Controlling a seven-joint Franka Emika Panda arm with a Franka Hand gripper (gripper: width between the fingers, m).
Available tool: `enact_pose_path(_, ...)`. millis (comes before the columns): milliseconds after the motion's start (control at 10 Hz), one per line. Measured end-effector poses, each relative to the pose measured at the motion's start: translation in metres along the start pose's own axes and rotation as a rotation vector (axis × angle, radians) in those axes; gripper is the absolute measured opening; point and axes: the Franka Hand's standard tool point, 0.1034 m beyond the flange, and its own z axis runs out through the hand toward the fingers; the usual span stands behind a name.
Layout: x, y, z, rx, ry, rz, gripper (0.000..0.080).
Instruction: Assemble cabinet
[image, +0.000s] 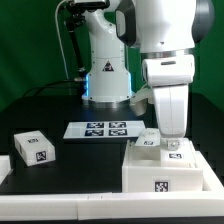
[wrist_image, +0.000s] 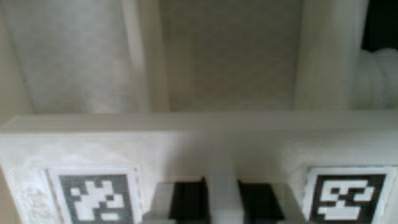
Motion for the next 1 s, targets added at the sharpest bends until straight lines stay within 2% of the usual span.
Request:
enact_pose_path(600, 0.000, 0.000, 0.000, 0.000, 0.000, 0.000, 0.0072)
enact_pose_path(900, -0.001, 0.006, -0.001, -0.006, 0.001, 0.001, 0.0072)
enact_pose_path(1000, 0.001, 0.013, -0.001, 0.006, -0.007, -0.034, 0.0072)
